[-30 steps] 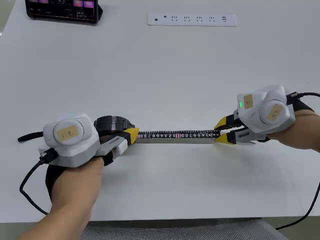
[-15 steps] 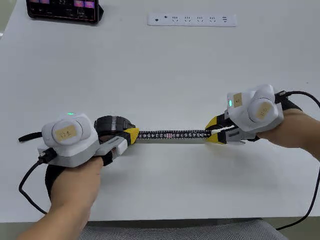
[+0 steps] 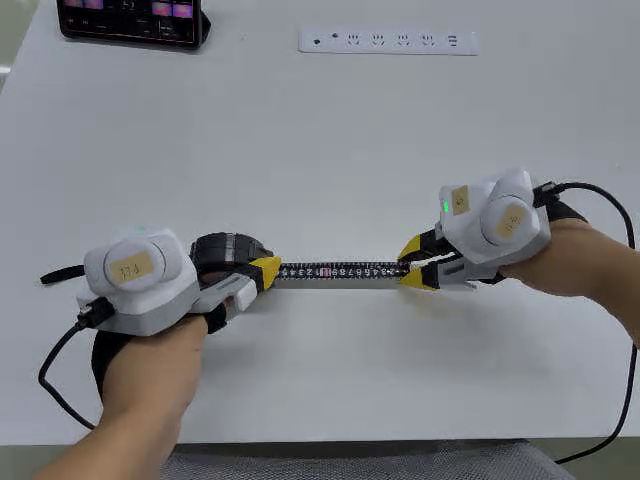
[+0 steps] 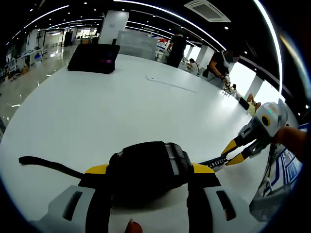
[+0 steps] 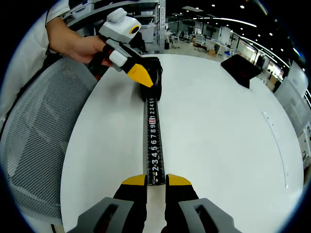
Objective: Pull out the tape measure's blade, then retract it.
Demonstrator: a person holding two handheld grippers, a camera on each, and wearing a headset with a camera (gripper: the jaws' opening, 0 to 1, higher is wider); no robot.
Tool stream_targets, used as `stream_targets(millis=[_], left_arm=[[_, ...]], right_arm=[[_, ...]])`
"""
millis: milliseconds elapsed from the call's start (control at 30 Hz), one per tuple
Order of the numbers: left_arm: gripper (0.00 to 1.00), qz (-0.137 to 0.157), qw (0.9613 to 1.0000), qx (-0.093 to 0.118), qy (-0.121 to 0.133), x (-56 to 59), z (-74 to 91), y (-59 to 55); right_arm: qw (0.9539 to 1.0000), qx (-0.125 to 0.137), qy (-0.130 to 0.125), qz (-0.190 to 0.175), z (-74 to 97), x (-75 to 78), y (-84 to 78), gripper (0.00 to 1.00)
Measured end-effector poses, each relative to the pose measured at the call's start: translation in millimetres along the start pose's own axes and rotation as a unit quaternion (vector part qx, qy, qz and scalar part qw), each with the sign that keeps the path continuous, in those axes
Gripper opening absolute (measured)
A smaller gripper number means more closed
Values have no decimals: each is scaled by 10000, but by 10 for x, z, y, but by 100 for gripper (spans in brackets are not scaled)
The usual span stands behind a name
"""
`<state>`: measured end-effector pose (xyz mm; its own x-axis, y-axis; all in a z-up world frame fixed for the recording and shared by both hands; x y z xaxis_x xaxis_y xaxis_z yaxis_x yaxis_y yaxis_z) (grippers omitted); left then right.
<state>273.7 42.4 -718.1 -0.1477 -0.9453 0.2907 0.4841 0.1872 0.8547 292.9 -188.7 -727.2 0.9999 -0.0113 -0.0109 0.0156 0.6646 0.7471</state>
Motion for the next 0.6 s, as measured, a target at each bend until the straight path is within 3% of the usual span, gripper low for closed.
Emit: stream_targets(millis=[600], left_arm=[[59, 13, 10000, -5, -22, 0, 7, 1]], right_arm=[[9998, 199, 87, -33, -217, 0, 157, 10]])
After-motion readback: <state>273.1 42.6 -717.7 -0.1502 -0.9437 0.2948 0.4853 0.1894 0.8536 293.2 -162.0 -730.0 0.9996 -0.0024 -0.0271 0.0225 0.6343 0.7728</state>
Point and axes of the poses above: the centre of the closed fingertips' face, and the gripper's own axes: z roughly backward along the fingers, x roughly to its right, y roughly out of its top, the point moved 5 cm from there along z, roughly backward along the fingers, and after that the axes turned 14 degrees about x, right-handed, at the moved point
